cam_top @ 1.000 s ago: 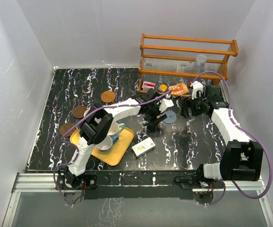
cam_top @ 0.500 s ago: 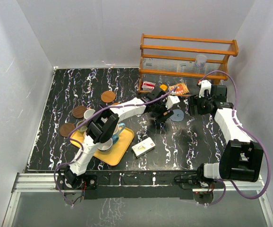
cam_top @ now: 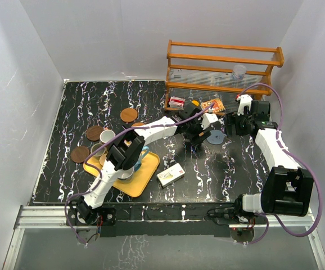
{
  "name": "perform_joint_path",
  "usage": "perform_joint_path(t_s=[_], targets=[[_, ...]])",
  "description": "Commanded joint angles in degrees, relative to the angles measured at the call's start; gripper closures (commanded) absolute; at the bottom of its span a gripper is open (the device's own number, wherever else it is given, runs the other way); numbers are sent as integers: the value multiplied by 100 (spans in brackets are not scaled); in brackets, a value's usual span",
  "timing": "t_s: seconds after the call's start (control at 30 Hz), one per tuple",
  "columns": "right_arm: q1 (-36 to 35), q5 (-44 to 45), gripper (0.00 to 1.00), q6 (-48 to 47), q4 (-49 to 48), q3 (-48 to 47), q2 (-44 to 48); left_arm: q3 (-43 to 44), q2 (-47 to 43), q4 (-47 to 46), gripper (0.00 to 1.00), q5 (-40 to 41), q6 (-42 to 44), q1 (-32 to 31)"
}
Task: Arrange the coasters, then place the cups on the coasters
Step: Move the coaster to the center of the board.
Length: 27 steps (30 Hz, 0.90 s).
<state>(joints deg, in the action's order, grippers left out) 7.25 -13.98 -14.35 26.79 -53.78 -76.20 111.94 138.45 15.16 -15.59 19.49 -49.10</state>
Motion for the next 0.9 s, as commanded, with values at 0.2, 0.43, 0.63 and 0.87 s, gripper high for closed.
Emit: perform_joint_path(t_s=[0.2,0.43,0.63,0.87], targets=[[30,123,2,117,-323,-44,123,-1187,-340,504,29,219,269,-5],[29,119,2,117,-322,-37,113,-1176,-312,470,29,366,312,39],[35,68,2,117,-314,-36,110,-1002,-220,447,29,421,164,143],[36,25,2,108,-298,-44,89,-840,-109,494,27,400,154,151]])
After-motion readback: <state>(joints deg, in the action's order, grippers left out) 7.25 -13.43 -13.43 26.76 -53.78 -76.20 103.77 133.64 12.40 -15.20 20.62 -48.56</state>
